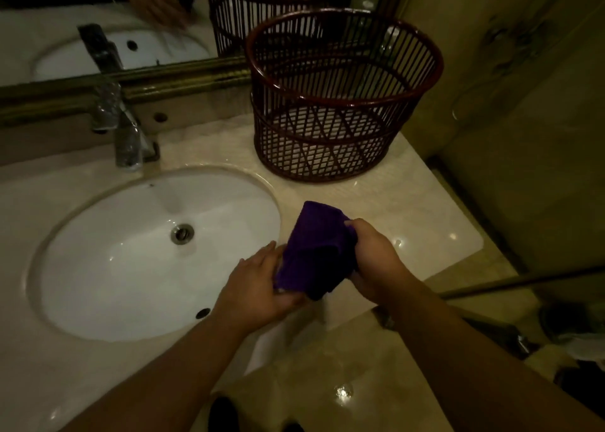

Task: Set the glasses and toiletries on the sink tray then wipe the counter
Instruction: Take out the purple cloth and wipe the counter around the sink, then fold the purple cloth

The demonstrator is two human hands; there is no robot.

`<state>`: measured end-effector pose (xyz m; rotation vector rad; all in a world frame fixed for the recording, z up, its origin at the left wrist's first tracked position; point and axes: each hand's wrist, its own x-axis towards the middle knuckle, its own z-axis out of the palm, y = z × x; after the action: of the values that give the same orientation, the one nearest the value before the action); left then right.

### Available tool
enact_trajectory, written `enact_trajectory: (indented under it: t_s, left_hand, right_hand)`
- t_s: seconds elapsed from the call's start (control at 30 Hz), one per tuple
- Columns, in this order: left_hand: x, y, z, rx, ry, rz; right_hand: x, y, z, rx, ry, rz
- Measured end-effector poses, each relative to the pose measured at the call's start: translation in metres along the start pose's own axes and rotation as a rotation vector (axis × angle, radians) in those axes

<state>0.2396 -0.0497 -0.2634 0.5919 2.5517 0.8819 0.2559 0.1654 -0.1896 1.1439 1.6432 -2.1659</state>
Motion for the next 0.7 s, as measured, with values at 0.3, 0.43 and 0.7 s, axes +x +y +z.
enact_trajectory:
  t_s: [0.3,0.43,0.7]
  left_hand:
    - [-0.018,0.013,-0.089,-0.049,0.147,0.066]
    - [-0.020,0.026,-0.108,-0.069,0.145,0.134]
    - [-0.011,0.039,-0.123,-0.159,0.117,0.006]
  right_hand:
    - [-0.024,-0.016,0.036,0.388,-0.149,0.040]
    - [-0.033,-0.018,0.050,0.379,-0.195,0.045]
    - [-0.055,-0.020,0.069,0.129,-0.544,-0.002]
